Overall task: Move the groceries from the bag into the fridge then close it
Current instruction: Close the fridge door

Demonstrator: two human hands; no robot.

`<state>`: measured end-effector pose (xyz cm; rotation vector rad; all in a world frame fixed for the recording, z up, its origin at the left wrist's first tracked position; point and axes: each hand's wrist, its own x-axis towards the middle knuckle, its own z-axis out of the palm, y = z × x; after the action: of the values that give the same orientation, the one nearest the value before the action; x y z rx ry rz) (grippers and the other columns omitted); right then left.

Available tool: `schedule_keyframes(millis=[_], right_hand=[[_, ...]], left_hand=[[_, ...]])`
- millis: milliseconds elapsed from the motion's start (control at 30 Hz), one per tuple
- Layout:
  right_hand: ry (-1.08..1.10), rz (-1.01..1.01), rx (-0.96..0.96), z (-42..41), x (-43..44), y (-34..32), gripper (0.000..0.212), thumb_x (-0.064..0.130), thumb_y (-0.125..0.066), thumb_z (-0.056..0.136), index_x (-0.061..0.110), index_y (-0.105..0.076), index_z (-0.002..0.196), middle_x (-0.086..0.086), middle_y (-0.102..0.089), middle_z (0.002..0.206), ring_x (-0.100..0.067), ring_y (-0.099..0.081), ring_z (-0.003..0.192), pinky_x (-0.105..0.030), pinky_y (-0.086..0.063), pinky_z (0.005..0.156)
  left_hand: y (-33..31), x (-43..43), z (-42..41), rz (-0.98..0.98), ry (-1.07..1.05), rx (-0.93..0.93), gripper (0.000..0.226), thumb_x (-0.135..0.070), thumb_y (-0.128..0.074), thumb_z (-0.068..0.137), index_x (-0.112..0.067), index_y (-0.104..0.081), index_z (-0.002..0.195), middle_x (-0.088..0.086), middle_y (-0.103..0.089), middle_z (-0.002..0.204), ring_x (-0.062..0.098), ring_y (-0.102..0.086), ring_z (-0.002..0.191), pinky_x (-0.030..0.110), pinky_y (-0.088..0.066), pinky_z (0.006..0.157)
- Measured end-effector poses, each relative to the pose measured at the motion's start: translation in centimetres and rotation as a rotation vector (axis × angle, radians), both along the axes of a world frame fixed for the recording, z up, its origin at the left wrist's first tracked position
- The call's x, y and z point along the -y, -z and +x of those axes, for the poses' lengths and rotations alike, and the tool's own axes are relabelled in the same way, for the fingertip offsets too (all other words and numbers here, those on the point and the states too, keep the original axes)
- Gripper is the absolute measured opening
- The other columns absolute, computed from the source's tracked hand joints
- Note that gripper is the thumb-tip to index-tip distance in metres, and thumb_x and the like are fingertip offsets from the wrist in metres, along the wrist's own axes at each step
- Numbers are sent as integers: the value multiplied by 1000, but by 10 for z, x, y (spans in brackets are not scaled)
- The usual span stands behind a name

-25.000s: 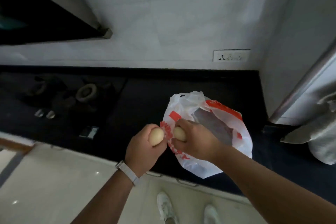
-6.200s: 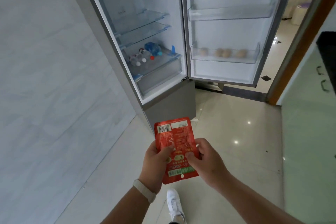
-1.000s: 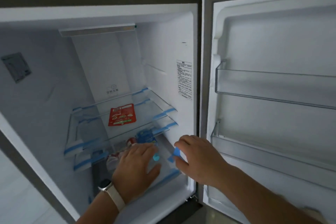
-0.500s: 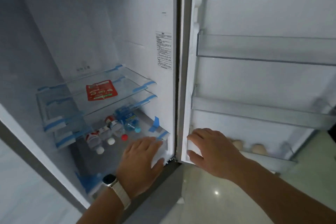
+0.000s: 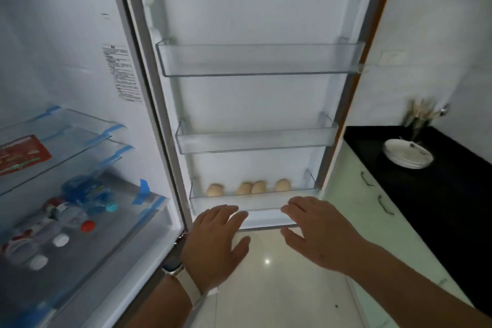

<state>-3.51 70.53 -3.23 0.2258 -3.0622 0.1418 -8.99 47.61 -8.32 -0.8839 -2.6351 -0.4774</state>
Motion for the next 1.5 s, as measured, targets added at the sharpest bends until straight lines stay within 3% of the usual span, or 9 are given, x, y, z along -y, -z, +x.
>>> schedule_keyframes(millis=[200, 433, 700, 933, 1133, 1367, 1500], right_hand=[[139, -20, 37, 31, -95, 4, 50, 52, -34, 98, 28, -41, 141, 9, -45, 141, -11, -40, 130, -29, -30, 108], [190, -68, 39, 44, -205, 7, 48, 53, -33, 98, 29, -40, 140, 11, -44, 139, -10, -41, 127, -28, -31, 108], [118, -101, -49, 37, -309, 15, 54, 54, -23, 90, 25, -53, 124, 7, -56, 116, -13, -53, 106, -30, -43, 94], [52, -150, -117, 18, -349, 11, 44, 52, -35, 94, 26, -54, 124, 9, -58, 117, -11, -55, 104, -30, -46, 93], [-22, -213, -169, -18, -354, -4, 45, 51, -42, 96, 26, -53, 131, 10, -58, 125, -9, -54, 112, -25, -38, 95], [-88, -231, -206, -78, -349, -4, 48, 51, -44, 95, 25, -52, 135, 10, -55, 133, -9, -52, 119, -21, -32, 95], [-127, -244, -237, -119, -344, -6, 47, 53, -42, 96, 28, -49, 136, 13, -52, 134, -6, -49, 120, -26, -39, 101]], left_hand=[[-6, -104, -2, -22, 152, -6, 45, -49, -50, 81, -29, -63, 119, -6, -67, 119, 20, -63, 110, 40, -51, 92], [-23, -223, 11, -94, 201, -21, 44, -49, -47, 83, -31, -62, 120, -7, -66, 120, 19, -63, 112, 40, -52, 93], [-41, -322, 12, -159, 125, -106, 44, -37, -77, 76, -26, -65, 117, -4, -68, 115, 20, -65, 107, 38, -50, 92], [-54, -354, 10, -218, 21, -153, 44, -39, -77, 75, -26, -67, 116, -3, -68, 117, 22, -65, 109, 41, -51, 91], [-81, -359, -22, -196, -38, -256, 42, -44, -47, 86, -24, -66, 117, -1, -67, 119, 23, -63, 111, 41, -49, 94], [-93, -354, -78, -212, -96, -362, 44, -39, -42, 88, -19, -65, 120, 8, -63, 128, 31, -56, 122, 48, -44, 101], [-98, -349, -110, -179, -131, -396, 47, -38, -40, 89, -17, -64, 124, 12, -59, 135, 33, -52, 128, 49, -42, 103]])
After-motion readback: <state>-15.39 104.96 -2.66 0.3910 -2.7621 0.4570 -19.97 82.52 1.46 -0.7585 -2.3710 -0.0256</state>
